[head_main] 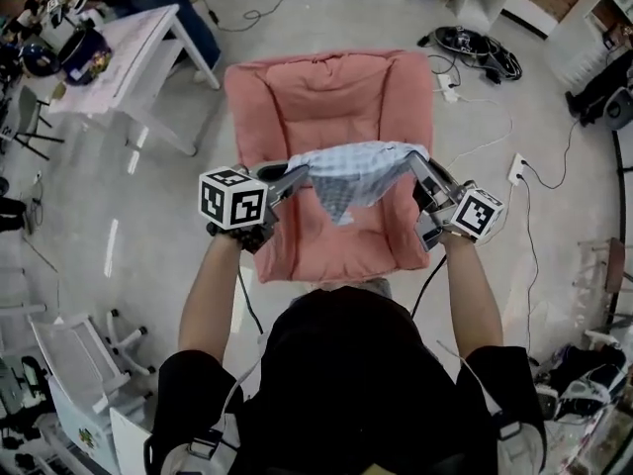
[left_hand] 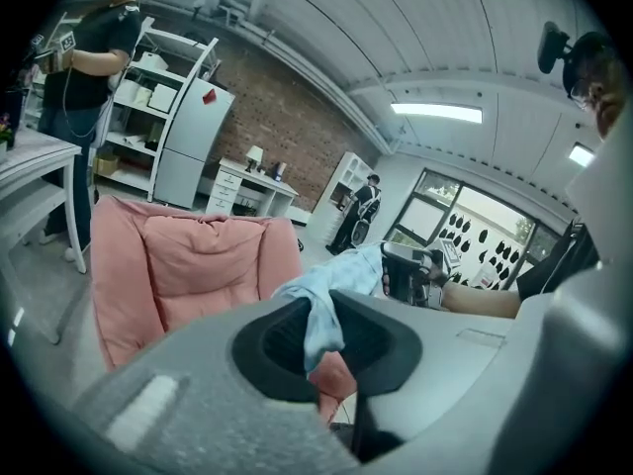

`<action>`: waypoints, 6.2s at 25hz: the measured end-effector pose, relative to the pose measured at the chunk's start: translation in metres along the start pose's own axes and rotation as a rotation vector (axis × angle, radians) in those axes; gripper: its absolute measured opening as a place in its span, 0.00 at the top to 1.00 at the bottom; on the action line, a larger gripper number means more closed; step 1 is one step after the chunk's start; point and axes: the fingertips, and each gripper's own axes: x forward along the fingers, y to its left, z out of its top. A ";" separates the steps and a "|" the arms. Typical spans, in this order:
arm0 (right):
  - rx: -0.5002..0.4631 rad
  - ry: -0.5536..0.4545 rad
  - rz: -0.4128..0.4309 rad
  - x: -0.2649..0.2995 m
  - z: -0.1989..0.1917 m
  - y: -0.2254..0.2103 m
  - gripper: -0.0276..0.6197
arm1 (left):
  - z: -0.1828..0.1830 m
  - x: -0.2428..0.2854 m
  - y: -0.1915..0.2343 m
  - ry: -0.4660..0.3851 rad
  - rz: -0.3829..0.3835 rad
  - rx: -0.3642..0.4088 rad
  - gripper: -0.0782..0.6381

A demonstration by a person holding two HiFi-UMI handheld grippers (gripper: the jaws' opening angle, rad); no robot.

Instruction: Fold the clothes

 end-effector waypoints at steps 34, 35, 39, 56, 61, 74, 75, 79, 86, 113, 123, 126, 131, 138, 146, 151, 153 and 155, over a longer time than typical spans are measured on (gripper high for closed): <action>0.204 0.048 -0.104 0.078 -0.019 -0.080 0.90 | 0.020 0.068 0.105 -0.089 -0.050 -0.351 0.84; 0.214 0.054 -0.107 0.076 -0.026 -0.082 0.90 | 0.012 0.069 0.105 -0.082 -0.048 -0.357 0.84; 0.240 0.081 -0.140 0.051 -0.062 -0.092 0.89 | -0.034 0.071 0.098 -0.059 -0.041 -0.407 0.84; 0.417 0.226 -0.342 -0.119 -0.272 -0.098 0.89 | -0.270 0.042 0.015 0.107 -0.009 -0.512 0.84; 0.423 0.315 -0.350 -0.153 -0.310 -0.106 0.89 | -0.321 0.035 -0.005 0.128 0.012 -0.542 0.84; 0.446 0.553 -0.309 -0.219 -0.414 -0.119 0.89 | -0.476 0.025 -0.039 0.164 0.159 -0.659 0.84; 0.449 0.563 -0.309 -0.223 -0.419 -0.121 0.89 | -0.484 0.026 -0.041 0.166 0.171 -0.661 0.84; 0.463 0.601 -0.315 -0.244 -0.442 -0.122 0.89 | -0.512 0.023 -0.054 0.174 0.205 -0.671 0.84; 0.475 0.657 -0.332 -0.265 -0.480 -0.128 0.89 | -0.553 0.023 -0.056 0.189 0.251 -0.708 0.84; 0.398 0.448 -0.437 -0.112 -0.360 -0.203 0.89 | -0.385 0.083 0.084 0.187 0.245 -0.650 0.84; 0.444 0.354 -0.507 -0.060 -0.343 -0.264 0.89 | -0.357 0.129 0.150 0.199 0.281 -0.688 0.84; 0.453 0.337 -0.517 -0.047 -0.344 -0.283 0.89 | -0.352 0.140 0.167 0.164 0.316 -0.696 0.84; 0.440 0.341 -0.506 -0.028 -0.344 -0.306 0.89 | -0.352 0.155 0.190 0.132 0.348 -0.700 0.84; 0.454 0.379 -0.528 -0.018 -0.361 -0.335 0.89 | -0.366 0.169 0.214 0.170 0.400 -0.682 0.83; 0.449 0.378 -0.552 -0.015 -0.372 -0.348 0.63 | -0.358 0.169 0.226 0.114 0.456 -0.649 0.65; 0.388 0.424 -0.542 -0.016 -0.380 -0.342 0.65 | -0.367 0.181 0.211 0.179 0.423 -0.558 0.65; 0.324 0.466 -0.525 -0.012 -0.385 -0.337 0.70 | -0.375 0.191 0.204 0.224 0.389 -0.511 0.66; 0.260 0.518 -0.503 -0.006 -0.393 -0.333 0.74 | -0.382 0.199 0.200 0.266 0.370 -0.465 0.66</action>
